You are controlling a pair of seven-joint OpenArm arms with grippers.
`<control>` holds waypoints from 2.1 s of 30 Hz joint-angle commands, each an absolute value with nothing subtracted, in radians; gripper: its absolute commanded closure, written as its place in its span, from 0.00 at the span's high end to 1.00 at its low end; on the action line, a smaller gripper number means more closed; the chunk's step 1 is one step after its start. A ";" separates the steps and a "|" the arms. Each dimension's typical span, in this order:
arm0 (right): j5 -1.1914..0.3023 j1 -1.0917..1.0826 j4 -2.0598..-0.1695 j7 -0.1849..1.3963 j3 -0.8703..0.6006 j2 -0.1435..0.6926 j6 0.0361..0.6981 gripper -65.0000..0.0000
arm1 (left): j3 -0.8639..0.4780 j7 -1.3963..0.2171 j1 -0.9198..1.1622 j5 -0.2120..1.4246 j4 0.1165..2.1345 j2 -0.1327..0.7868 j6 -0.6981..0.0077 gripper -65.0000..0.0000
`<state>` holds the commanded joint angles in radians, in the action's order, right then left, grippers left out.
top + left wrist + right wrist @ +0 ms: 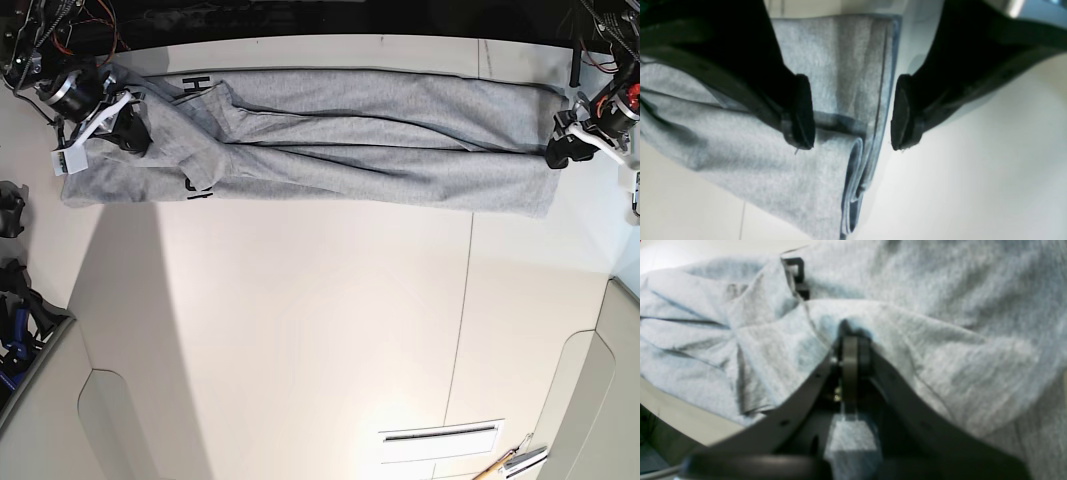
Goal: Fold the T-shirt properly
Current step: 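Regrasp the long folded strip at both ends and straighten it, then fold the strip end near the left gripper toward the right gripper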
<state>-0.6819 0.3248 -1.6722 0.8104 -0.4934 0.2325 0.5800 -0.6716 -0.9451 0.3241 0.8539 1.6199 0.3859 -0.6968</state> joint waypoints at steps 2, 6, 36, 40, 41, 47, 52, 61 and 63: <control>-0.704 0.325 -1.672 0.812 -0.493 0.233 0.580 0.00 | -0.672 -0.945 0.324 0.848 1.618 0.386 -0.697 0.61; -0.735 0.325 -1.672 0.812 -0.493 0.233 0.580 0.00 | -0.635 -0.944 0.324 0.873 1.569 0.397 -0.698 0.70; -0.870 0.324 -1.681 0.862 -0.494 0.233 0.591 0.00 | -0.589 -0.986 0.313 0.968 1.520 0.405 -0.698 0.00; -0.876 0.325 -1.731 0.876 -0.506 0.232 0.591 0.00 | -0.590 -0.962 0.313 0.908 1.594 0.414 -0.698 0.00; -0.875 0.325 -1.749 0.878 -0.511 0.233 0.591 0.00 | -0.590 -0.937 0.313 0.868 1.613 0.424 -0.698 0.00; -0.875 0.324 -1.839 0.898 -0.555 0.233 0.591 0.00 | -0.590 -0.852 0.313 0.701 1.662 0.506 -0.654 0.00; -0.870 0.325 -1.844 0.898 -0.568 0.233 0.591 0.00 | -0.590 -0.842 0.314 0.646 1.731 0.540 -0.587 0.00; -0.852 0.324 -1.844 0.894 -0.568 0.232 0.591 0.00 | -0.569 -1.048 0.317 0.812 2.118 0.411 -0.584 0.00; -0.851 0.324 -1.844 0.894 -0.568 0.233 0.591 0.00 | -0.519 -1.048 0.321 0.816 2.151 0.377 -0.591 0.00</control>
<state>-0.8509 0.3241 -1.8439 0.8940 -0.5682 0.2325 0.5911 -0.5186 -1.0485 0.3214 0.8162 2.1506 0.3775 -0.5911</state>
